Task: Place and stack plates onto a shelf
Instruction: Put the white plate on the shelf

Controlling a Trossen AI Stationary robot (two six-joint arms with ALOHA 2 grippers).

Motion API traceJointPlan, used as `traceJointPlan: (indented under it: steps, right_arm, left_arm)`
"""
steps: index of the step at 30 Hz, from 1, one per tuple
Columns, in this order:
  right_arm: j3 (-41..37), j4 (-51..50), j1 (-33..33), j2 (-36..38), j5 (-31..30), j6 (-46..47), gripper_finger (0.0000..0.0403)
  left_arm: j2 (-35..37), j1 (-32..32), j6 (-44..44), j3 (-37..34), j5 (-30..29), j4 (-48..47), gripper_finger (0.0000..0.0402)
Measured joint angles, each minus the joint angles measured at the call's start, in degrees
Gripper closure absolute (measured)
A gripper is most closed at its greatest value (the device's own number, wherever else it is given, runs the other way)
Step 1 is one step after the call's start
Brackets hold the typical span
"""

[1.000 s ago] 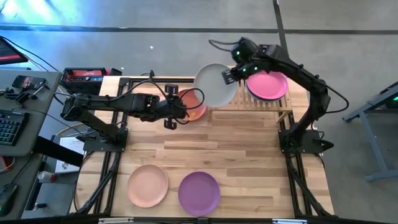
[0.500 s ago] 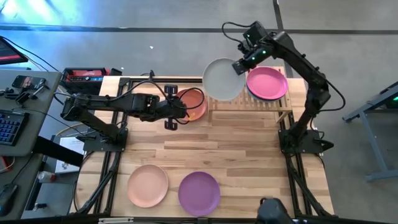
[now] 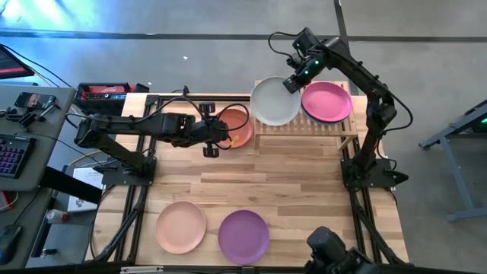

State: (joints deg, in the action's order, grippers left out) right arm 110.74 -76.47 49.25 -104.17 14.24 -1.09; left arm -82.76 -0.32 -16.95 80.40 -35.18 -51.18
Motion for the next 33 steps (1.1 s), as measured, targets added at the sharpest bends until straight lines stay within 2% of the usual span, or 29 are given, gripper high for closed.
traceJointPlan:
  steps: [7, 21, 27, 33]
  right_arm:
    - [0.01, 0.46, -0.19, -1.64, -3.21, 0.57, 0.0403]
    - [0.00, 0.89, -1.02, -2.68, -4.04, 2.25, 0.0402]
    - [0.02, 0.90, -1.05, -2.68, -6.76, 2.56, 0.0401]
    - [0.01, 0.90, -1.31, -2.77, -8.55, 2.36, 0.0359]
  left_arm:
    - [-0.04, 0.00, 1.40, 0.00, 0.02, 0.00, 0.0312]
    - [-0.04, -0.02, 2.05, 0.02, 0.00, 0.02, 0.0312]
    - [-0.04, -0.02, 3.39, 0.02, 0.02, 0.00, 0.0312]
    - [-0.04, -0.02, 3.41, 0.02, 0.00, 0.00, 0.0312]
